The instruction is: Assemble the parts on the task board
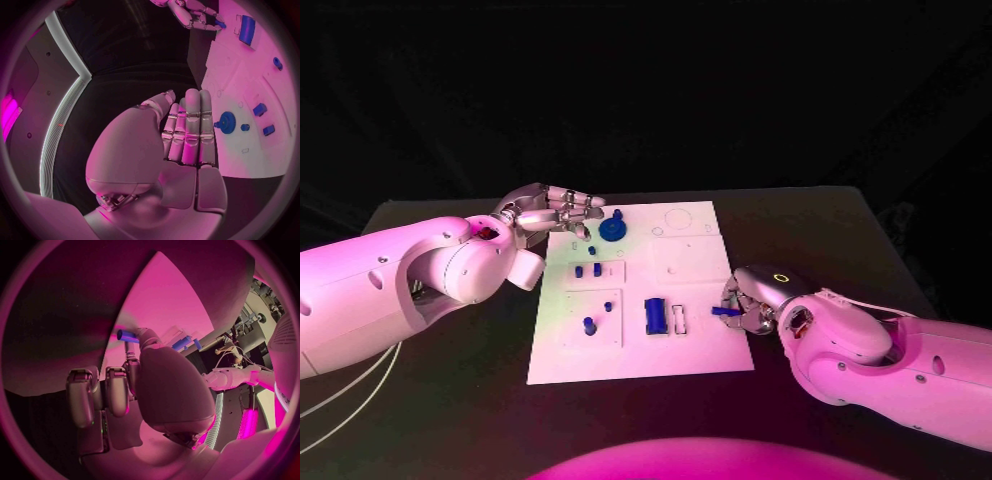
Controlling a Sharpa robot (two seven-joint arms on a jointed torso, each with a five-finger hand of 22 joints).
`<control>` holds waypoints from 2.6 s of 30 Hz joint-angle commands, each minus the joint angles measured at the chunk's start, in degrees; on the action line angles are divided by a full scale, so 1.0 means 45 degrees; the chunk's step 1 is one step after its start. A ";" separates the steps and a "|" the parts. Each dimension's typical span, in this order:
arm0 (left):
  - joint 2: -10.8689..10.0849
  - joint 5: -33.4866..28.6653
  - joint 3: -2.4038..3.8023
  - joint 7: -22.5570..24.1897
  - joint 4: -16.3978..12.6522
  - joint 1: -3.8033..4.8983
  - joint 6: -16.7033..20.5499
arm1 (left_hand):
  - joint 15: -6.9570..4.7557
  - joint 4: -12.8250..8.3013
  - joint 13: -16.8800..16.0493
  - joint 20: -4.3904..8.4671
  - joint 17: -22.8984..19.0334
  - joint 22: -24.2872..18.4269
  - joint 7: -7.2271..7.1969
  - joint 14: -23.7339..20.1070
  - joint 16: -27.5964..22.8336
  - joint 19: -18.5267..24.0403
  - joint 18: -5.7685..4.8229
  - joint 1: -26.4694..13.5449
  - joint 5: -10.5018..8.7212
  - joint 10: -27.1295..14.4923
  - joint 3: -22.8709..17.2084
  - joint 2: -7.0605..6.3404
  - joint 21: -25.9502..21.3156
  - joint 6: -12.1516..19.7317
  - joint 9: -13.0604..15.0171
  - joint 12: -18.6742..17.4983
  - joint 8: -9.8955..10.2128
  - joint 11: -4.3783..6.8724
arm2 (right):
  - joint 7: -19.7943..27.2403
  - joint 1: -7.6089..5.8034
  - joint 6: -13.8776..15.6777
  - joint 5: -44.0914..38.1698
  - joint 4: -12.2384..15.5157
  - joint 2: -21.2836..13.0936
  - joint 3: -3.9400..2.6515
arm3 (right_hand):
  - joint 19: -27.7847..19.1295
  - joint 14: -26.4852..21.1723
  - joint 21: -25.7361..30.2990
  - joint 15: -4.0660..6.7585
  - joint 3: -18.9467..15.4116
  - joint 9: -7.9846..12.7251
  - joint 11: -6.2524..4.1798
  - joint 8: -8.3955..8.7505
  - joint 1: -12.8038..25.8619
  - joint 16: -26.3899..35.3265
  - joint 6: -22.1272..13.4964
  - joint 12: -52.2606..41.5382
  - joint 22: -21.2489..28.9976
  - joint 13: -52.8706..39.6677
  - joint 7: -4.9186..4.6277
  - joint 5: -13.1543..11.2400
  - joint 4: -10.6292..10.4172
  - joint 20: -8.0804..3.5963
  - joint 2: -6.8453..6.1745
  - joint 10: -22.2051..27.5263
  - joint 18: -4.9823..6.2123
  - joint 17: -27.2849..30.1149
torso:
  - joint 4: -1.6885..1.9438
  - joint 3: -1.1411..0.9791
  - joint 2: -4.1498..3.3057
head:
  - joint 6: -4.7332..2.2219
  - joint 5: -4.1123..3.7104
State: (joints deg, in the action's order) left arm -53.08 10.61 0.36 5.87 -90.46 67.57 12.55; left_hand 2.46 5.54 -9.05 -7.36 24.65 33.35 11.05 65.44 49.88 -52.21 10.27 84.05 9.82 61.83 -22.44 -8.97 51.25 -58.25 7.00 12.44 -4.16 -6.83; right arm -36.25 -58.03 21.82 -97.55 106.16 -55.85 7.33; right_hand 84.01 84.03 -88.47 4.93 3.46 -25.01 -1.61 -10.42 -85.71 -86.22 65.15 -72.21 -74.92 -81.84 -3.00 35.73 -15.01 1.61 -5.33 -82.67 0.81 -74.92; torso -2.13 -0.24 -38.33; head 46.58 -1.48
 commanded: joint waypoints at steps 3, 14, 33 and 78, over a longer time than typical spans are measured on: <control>0.0023 0.0048 0.0006 0.0093 -0.0038 0.0005 -0.0209 | -0.0015 -0.0030 0.0000 -0.0086 -0.0022 -0.0009 -0.0011 -0.0108 0.0048 0.0019 0.0066 -0.0015 0.0021 -0.0070 0.0066 0.0083 -0.0055 0.0072 -0.0013 0.0037 -0.0062 -0.0020 | 0.0028 -0.0068 0.0981 0.1440 0.0311 0.0019 -0.0005 | 0.1197 0.0997 -0.0043 0.0052 0.0818 -0.0460 -0.0040 -0.0240 0.0383 -0.0034 0.0102 -0.0044 -0.3263 0.0873 0.0112 0.0022 -0.0079 -0.0063 -0.0284 -0.0128 -0.0114 -0.1792 | 0.0018 0.0008 0.0002 | 0.0031 -0.0027; 0.0027 0.0049 0.0006 0.0101 -0.0048 0.0005 -0.0197 | -0.0015 -0.0030 0.0000 -0.0086 -0.0022 -0.0009 -0.0011 -0.0108 0.0048 0.0019 0.0066 -0.0015 0.0021 -0.0070 0.0066 0.0083 -0.0055 0.0072 -0.0013 0.0037 -0.0062 -0.0020 | 0.0166 -0.0162 0.1066 0.2861 0.0577 0.0330 -0.0024 | 0.1210 0.1007 -0.0072 0.0053 0.1356 -0.0625 -0.0044 -0.0322 0.0722 -0.0052 0.0085 -0.0086 -0.3272 0.0831 0.0123 0.0004 -0.0196 -0.0066 -0.0513 -0.0176 -0.0120 -0.1832 | 0.0006 0.0000 -0.0005 | -0.0043 0.0001; 0.0041 0.0071 0.0006 0.0075 -0.0054 0.0007 -0.0189 | -0.0015 -0.0042 -0.0001 -0.0085 -0.0029 -0.0014 -0.0009 -0.0113 0.0051 0.0015 0.0066 0.0005 0.0020 -0.0081 0.0070 0.0087 -0.0062 0.0078 -0.0013 0.0049 -0.0066 -0.0021 | 0.0321 -0.0201 0.1043 0.4134 0.0071 0.1158 -0.0025 | 0.1275 0.1039 -0.0215 0.0084 0.1127 -0.0946 -0.0095 -0.0539 0.3332 -0.0118 0.0321 -0.0411 -0.3314 0.0585 0.0211 -0.0270 -0.0349 -0.0080 -0.0369 -0.0404 -0.0152 -0.1960 | -0.0001 -0.0012 -0.0022 | -0.0185 0.0026; 0.0024 0.0086 0.0006 -0.0050 -0.0059 0.0008 -0.0300 | -0.0015 -0.0064 0.0001 -0.0083 -0.0041 -0.0021 -0.0002 -0.0123 0.0056 0.0008 0.0068 0.0041 0.0022 -0.0106 0.0075 0.0093 -0.0071 0.0096 -0.0015 0.0063 -0.0067 -0.0026 | 0.0386 -0.0202 0.0575 0.3993 -0.0396 0.1626 -0.0024 | 0.1197 0.1014 -0.0044 0.0095 -0.0348 -0.1144 -0.0100 -0.0645 0.4811 -0.0051 0.0375 -0.0540 -0.3262 0.0429 0.0233 -0.2132 -0.0359 -0.0100 -0.0076 -0.0453 -0.0113 -0.1852 | -0.0012 -0.0005 -0.0008 | -0.0193 0.0042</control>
State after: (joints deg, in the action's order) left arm -53.04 10.88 0.35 5.49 -90.56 67.57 12.17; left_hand 2.26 5.38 -9.05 -7.36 24.56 33.31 11.05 65.23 49.88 -52.21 10.27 84.05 9.81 61.83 -22.28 -8.97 51.25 -58.25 7.00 12.44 -4.16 -6.83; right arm -35.06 -58.96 24.95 -78.86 104.22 -48.48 7.23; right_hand 84.01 84.03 -88.96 4.92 2.14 -30.10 -1.93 -13.07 -64.53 -86.43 66.96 -74.63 -74.93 -74.93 -1.64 26.28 -16.60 1.62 -5.59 -83.74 0.82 -74.93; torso -2.15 -0.25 -38.34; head 45.73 -1.25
